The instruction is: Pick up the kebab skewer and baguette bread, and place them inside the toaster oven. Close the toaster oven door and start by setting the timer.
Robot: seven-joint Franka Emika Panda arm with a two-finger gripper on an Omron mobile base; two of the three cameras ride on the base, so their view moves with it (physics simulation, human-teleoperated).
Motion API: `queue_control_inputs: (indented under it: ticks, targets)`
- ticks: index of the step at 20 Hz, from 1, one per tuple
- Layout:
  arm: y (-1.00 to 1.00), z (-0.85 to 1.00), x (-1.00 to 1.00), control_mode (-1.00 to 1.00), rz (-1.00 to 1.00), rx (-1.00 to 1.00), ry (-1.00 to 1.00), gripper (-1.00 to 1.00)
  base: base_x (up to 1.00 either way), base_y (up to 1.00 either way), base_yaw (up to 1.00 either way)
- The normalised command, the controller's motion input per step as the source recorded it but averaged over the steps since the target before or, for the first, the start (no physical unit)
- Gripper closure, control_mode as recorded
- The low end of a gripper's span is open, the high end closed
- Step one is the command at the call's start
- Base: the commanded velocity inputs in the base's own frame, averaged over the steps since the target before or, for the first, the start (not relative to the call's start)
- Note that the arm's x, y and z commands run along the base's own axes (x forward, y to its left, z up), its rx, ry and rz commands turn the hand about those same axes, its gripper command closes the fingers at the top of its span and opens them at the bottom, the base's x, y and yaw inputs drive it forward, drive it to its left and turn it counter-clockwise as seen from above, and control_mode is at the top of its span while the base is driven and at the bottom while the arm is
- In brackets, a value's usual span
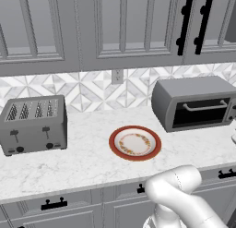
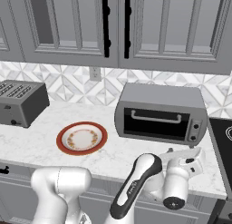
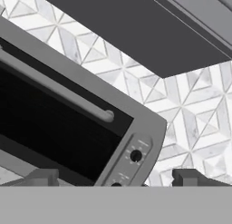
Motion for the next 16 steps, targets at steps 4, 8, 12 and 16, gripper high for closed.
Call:
queue_control_inputs:
  ticks: [4,8,12,16]
  targets:
    - [-0.12,0.0,0.18,-1.0,0.1,0.0,-0.01,-1.0,0.0,0.0,0.0]
    - [-0.02,0.0,0.27,-1.0,0.06,0.05,-0.02,-1.0,0.0,0.0,0.0]
    - [0.04,0.0,0.38,-1.0,0.04,0.01,-0.01,-1.0,0.0,0.0,0.0]
    - [-0.06,0.0,0.17,-1.0,0.04,0.0,-0.02,-1.0,0.0,0.0,0.0]
